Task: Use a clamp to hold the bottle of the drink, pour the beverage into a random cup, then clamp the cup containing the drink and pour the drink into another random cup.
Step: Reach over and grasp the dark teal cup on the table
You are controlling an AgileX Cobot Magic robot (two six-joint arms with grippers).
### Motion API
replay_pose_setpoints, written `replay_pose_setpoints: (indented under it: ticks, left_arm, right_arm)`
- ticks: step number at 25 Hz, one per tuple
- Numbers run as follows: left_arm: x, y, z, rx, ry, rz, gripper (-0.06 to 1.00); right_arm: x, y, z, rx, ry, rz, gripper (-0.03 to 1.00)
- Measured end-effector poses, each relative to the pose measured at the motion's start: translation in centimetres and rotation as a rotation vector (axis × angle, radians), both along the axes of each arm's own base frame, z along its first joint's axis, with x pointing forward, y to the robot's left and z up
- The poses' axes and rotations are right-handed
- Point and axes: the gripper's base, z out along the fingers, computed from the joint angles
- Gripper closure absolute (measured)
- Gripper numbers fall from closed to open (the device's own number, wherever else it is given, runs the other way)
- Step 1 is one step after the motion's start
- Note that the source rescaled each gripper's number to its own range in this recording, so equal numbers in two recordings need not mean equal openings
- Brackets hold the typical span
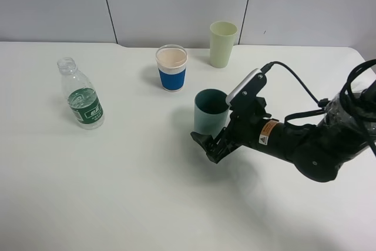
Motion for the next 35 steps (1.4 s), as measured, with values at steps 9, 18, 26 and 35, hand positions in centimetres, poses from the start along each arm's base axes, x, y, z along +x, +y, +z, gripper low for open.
replay_pose_setpoints:
  ticks: [9,18,26,35]
  left_arm:
    - [0.0,0.0,0.0,0.0,0.0,0.0,-0.06]
    - [0.0,0.0,0.0,0.0,0.0,0.0,-0.06]
    - [0.0,0.0,0.0,0.0,0.0,0.0,-0.06]
    - [0.0,0.0,0.0,0.0,0.0,0.0,-0.06]
  right_arm:
    - [0.06,0.12,-0.72,0.046,-0.04,0.001,-0.03]
    - [0.14,0.18,-0.46,0.064,-0.065,0.002,-0.02]
    - [0.1,0.23,-0.48,0.065,-0.064,0.009,0.8]
    - [0.07,0.25,-0.51,0.129,-0.006,-0.023,0.96]
